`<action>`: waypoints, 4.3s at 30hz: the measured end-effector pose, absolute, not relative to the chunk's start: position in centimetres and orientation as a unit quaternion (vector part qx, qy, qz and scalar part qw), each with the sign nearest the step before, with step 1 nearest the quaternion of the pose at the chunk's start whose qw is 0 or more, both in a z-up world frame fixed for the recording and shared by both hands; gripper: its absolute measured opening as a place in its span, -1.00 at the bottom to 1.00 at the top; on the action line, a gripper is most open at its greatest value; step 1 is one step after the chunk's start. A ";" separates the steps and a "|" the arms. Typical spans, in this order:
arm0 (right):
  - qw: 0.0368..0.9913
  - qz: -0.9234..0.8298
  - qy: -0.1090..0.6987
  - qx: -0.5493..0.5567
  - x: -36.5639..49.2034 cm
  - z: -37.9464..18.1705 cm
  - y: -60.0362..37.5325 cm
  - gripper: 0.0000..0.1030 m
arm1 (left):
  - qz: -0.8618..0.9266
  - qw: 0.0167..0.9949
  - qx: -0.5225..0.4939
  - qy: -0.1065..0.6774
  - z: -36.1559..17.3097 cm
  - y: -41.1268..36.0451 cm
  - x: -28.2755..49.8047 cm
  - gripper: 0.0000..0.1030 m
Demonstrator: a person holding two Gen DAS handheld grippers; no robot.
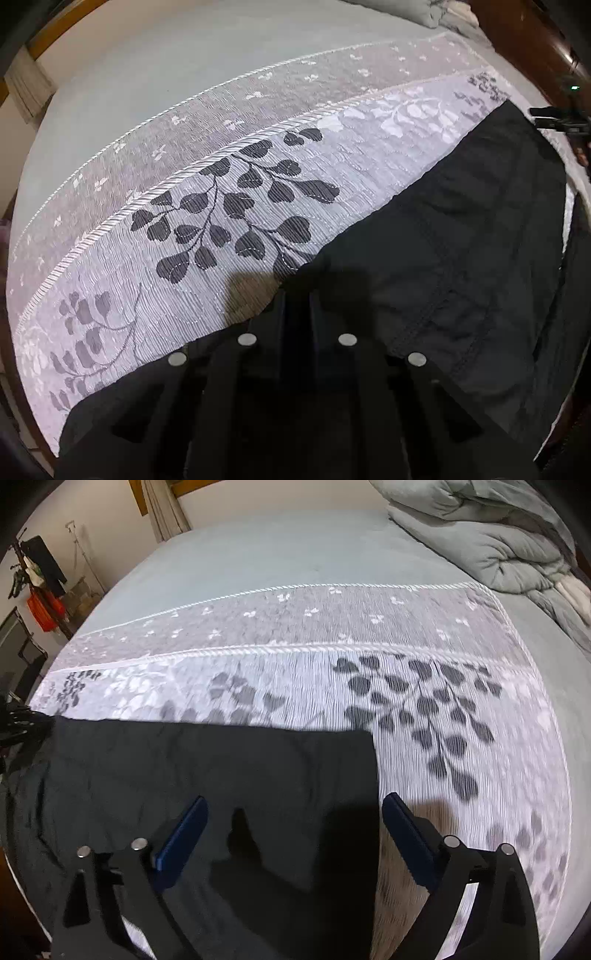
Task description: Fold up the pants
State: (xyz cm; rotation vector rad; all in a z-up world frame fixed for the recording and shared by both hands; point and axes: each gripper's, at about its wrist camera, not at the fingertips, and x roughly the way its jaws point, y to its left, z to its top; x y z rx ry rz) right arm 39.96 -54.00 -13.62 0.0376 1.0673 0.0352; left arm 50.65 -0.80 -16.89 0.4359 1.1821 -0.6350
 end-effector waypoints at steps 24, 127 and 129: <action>0.881 -0.006 0.469 -0.058 41.5 -12.4 -52.6 -0.56 | -0.278 0.776 0.179 0.538 -15.7 -0.8 49.7 -0.84; 0.832 0.027 0.455 0.315 3.4 -17.0 -60.1 0.44 | -0.073 0.882 -0.077 0.459 -13.2 5.9 12.3 0.73; 0.820 0.035 0.465 0.333 2.2 -18.3 -60.0 0.45 | -0.067 0.880 -0.092 0.461 -13.3 6.2 12.2 0.74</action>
